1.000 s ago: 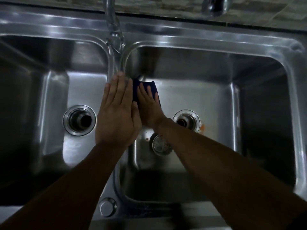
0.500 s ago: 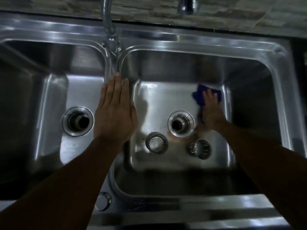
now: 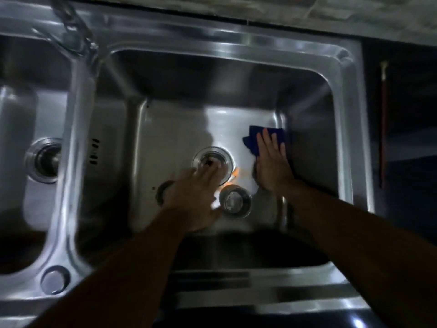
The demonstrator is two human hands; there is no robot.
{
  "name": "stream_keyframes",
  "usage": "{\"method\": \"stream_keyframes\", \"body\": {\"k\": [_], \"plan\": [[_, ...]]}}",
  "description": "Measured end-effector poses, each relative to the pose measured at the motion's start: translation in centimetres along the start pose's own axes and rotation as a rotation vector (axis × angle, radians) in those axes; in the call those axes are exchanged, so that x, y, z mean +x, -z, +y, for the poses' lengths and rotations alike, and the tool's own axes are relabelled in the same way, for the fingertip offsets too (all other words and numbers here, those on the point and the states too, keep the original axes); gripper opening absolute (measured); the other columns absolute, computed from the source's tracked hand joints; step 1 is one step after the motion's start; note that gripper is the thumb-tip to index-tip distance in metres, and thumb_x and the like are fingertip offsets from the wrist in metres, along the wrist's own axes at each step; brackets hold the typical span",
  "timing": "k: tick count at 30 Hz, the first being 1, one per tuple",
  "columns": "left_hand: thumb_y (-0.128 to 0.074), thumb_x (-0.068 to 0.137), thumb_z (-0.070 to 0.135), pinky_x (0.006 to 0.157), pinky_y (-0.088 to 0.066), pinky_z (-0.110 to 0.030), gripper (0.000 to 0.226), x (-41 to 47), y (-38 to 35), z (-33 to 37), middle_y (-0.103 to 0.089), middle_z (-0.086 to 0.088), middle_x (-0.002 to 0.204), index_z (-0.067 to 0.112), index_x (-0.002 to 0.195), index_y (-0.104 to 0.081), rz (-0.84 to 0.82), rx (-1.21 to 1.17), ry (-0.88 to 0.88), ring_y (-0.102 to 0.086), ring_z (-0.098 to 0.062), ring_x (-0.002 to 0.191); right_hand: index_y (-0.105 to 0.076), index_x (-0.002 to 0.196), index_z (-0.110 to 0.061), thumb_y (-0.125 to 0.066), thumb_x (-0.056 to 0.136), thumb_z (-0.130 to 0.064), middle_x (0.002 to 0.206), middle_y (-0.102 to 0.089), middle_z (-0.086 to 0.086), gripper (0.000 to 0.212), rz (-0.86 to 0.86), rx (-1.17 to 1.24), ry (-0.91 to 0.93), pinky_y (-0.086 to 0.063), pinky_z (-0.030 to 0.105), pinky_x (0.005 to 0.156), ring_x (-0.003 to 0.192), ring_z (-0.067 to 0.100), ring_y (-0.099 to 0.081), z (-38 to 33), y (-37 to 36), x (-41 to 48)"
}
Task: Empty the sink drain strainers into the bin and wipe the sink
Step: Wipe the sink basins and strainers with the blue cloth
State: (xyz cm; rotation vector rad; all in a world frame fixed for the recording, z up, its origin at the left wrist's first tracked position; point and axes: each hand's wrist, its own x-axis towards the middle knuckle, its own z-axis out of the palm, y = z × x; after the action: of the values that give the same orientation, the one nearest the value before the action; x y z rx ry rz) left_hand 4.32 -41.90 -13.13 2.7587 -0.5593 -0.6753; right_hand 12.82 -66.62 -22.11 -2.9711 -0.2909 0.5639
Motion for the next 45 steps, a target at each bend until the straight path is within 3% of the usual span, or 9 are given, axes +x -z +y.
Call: {"method": "stream_keyframes", "body": {"k": [3, 6, 9, 12, 20, 24, 35, 42, 45], "plan": [[-0.053, 0.076, 0.076, 0.116, -0.028, -0.044, 0.108, 1.6, -3.3, 3.2, -0.017, -0.002, 0.169, 0.026, 0.161, -0.009, -0.074, 0.01, -0.032, -0.029, -0.021, 0.152, -0.008, 0.159, -0.014, -0.046, 0.092, -0.025, 0.167, 0.0, 0.006, 0.078, 0.021, 0.016, 0.028, -0.005, 0.05, 0.124, 0.154, 0.029, -0.001, 0.5, 1.2, 3.4], [-0.065, 0.064, 0.075, 0.1, -0.037, -0.044, 0.096, 2.7, -4.5, 5.1, -0.057, 0.003, 0.146, 0.025, 0.145, -0.053, 0.021, 0.21, -0.062, -0.059, -0.014, 0.129, -0.005, 0.16, -0.017, -0.044, 0.094, -0.024, 0.168, 0.004, 0.004, 0.077, 0.03, -0.011, 0.027, -0.004, 0.049, 0.125, 0.154, 0.028, 0.001, 0.9, 1.5, 5.2], [-0.074, 0.071, 0.045, 0.104, -0.044, -0.037, 0.086, 3.6, -5.1, 5.3, -0.044, 0.005, 0.152, 0.022, 0.147, -0.042, -0.03, -0.089, -0.018, -0.048, -0.018, 0.137, -0.005, 0.16, -0.017, -0.044, 0.095, -0.022, 0.168, 0.003, 0.003, 0.076, 0.036, -0.015, 0.024, -0.004, 0.049, 0.125, 0.154, 0.027, 0.001, 0.8, 1.4, 5.4], [-0.074, 0.067, 0.047, 0.105, -0.042, -0.054, 0.089, 2.9, -3.8, 4.8, -0.04, 0.008, 0.151, 0.029, 0.146, -0.037, 0.012, -0.214, 0.104, -0.048, -0.021, 0.134, -0.004, 0.16, -0.017, -0.045, 0.095, -0.022, 0.168, 0.003, 0.002, 0.077, 0.009, -0.022, 0.046, -0.002, 0.049, 0.124, 0.154, 0.028, 0.002, 0.7, 0.9, 4.4], [-0.085, 0.062, 0.035, 0.099, -0.047, -0.032, 0.081, -4.0, 2.8, -2.0, -0.055, -0.001, 0.136, 0.02, 0.135, -0.053, 0.354, -0.437, 0.27, -0.058, -0.025, 0.121, -0.011, 0.16, -0.026, -0.043, 0.099, -0.028, 0.167, -0.009, -0.002, 0.069, -0.21, -0.365, 0.694, -0.019, 0.045, 0.122, 0.153, 0.029, -0.012, -3.4, -4.0, -7.5], [-0.076, 0.055, 0.051, 0.098, -0.051, -0.037, 0.087, -5.9, 4.2, -4.2, -0.055, 0.002, 0.133, 0.023, 0.135, -0.052, 0.375, -0.434, 0.299, -0.059, -0.024, 0.116, -0.011, 0.16, -0.026, -0.042, 0.101, -0.021, 0.167, -0.007, -0.001, 0.067, -0.285, -0.375, 0.954, -0.019, 0.048, 0.122, 0.154, 0.026, -0.01, -1.7, -3.1, -8.2], [-0.083, 0.063, 0.035, 0.105, -0.049, -0.039, 0.086, -5.3, 1.5, -3.6, -0.054, -0.002, 0.138, 0.017, 0.141, -0.05, 0.374, -0.482, 0.237, -0.058, -0.024, 0.123, 0.004, 0.159, -0.016, -0.046, 0.094, -0.026, 0.167, 0.009, 0.007, 0.082, -0.21, -0.127, 0.06, -0.005, 0.056, 0.12, 0.153, 0.036, 0.003, 0.4, 0.5, -1.1], [-0.088, 0.063, 0.03, 0.101, -0.049, -0.033, 0.086, -2.4, 1.3, -4.3, -0.046, -0.006, 0.14, 0.014, 0.139, -0.052, 0.401, -0.523, 0.31, -0.059, -0.027, 0.115, 0.026, 0.152, -0.026, -0.048, 0.096, -0.022, 0.164, 0.016, 0.005, 0.093, -0.46, -0.406, 0.466, -0.021, 0.055, 0.117, 0.151, 0.04, 0.001, 1.7, -2.7, -10.7], [-0.089, 0.064, 0.029, 0.1, -0.046, -0.03, 0.087, 0.1, 1.8, -5.4, -0.04, -0.007, 0.14, 0.017, 0.141, -0.049, 0.36, -0.522, 0.368, -0.055, -0.026, 0.117, -0.006, 0.158, -0.021, -0.076, 0.076, -0.025, 0.164, -0.012, 0.006, 0.108, -0.445, -0.428, 0.685, -0.039, 0.055, 0.107, 0.146, 0.037, -0.025, 1.0, -2.0, -10.7]]}}
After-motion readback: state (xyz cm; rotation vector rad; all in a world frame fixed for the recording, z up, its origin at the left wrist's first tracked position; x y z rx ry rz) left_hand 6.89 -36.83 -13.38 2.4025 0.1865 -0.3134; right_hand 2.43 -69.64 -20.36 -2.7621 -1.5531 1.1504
